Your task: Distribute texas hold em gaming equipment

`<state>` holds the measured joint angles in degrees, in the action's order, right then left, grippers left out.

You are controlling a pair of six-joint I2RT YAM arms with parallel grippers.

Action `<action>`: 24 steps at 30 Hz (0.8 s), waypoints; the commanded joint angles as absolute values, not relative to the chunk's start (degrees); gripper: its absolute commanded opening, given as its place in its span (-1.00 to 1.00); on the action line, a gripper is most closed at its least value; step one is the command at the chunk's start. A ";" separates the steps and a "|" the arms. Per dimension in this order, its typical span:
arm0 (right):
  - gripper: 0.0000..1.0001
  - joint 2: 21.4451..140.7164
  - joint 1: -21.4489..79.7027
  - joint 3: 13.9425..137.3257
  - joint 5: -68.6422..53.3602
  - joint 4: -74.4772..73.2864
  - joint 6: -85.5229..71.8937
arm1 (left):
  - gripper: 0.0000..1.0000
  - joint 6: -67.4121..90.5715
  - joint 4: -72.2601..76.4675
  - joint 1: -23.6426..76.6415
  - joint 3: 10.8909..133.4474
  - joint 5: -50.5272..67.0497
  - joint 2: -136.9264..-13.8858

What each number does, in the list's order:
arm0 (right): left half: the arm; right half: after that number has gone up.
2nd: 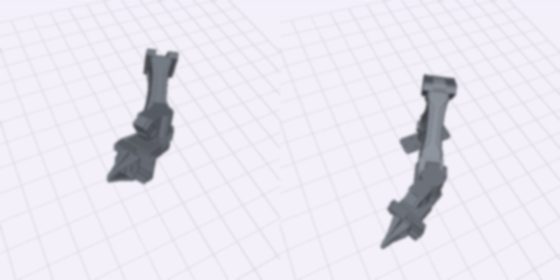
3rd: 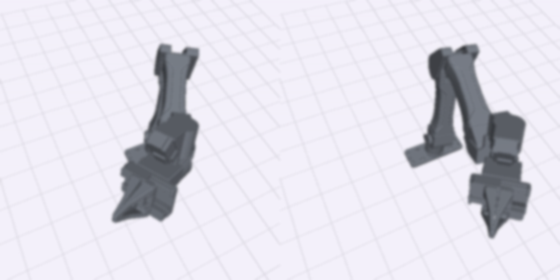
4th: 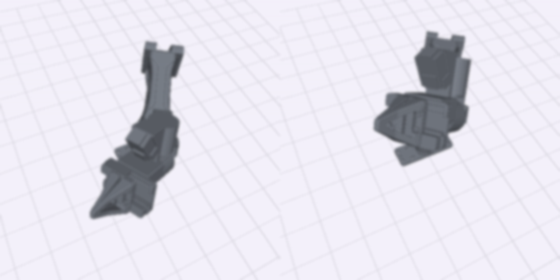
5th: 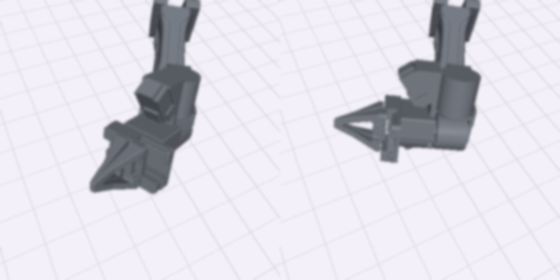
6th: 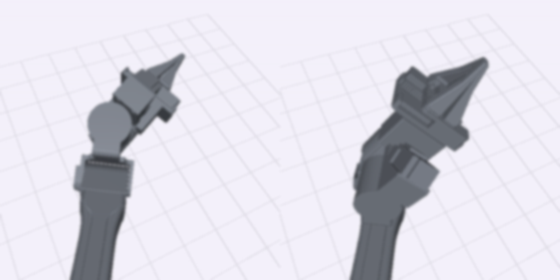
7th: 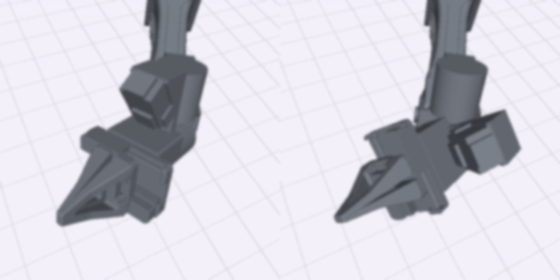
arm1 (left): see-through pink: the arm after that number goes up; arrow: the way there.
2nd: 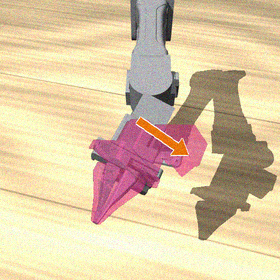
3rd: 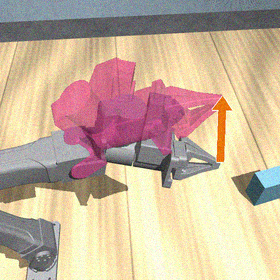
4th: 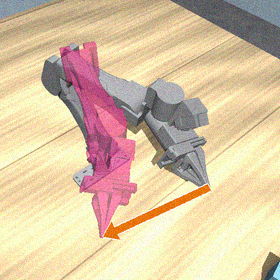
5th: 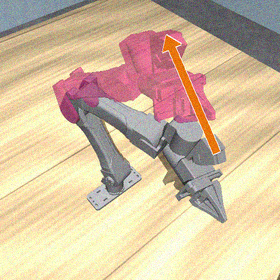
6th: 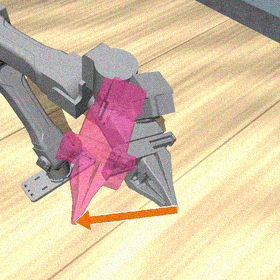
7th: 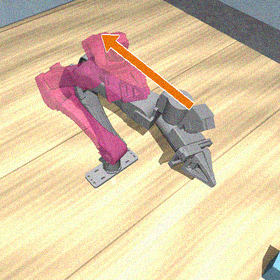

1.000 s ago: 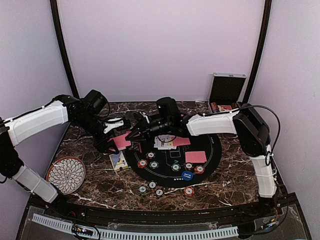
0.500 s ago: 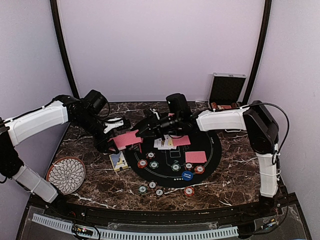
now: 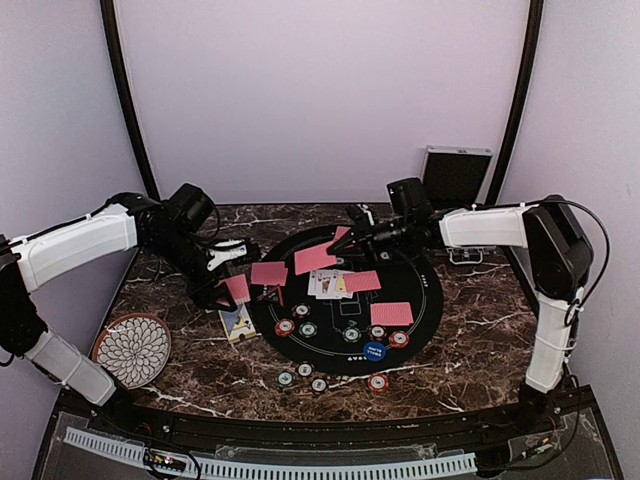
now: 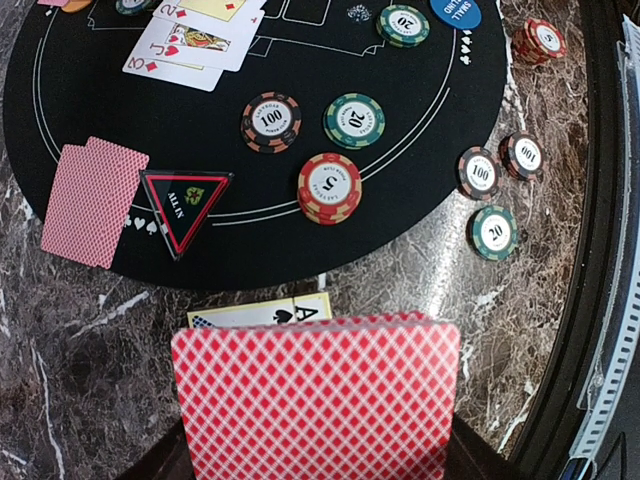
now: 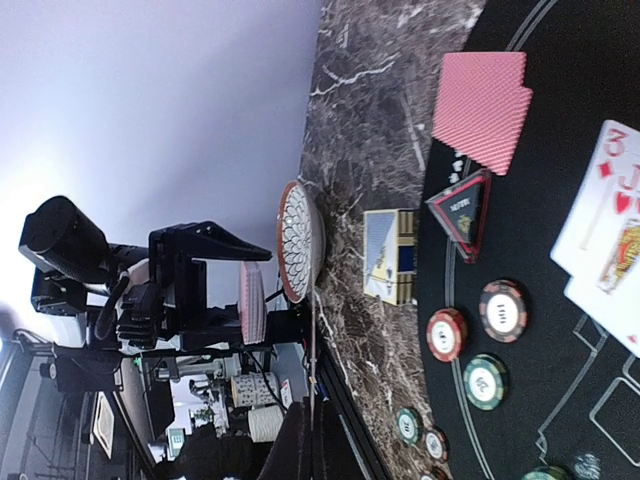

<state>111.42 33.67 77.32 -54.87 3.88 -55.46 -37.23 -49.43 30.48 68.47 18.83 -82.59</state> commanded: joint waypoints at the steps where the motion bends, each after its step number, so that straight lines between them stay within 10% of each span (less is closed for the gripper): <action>1: -1.00 108.91 28.96 75.29 -52.55 -3.78 -47.20 | -1.00 -37.11 -49.49 30.14 67.41 19.13 -81.50; 24: -1.00 119.71 19.60 81.82 -36.74 -24.61 -28.52 | -1.00 -36.85 -48.96 30.14 65.44 19.75 -80.90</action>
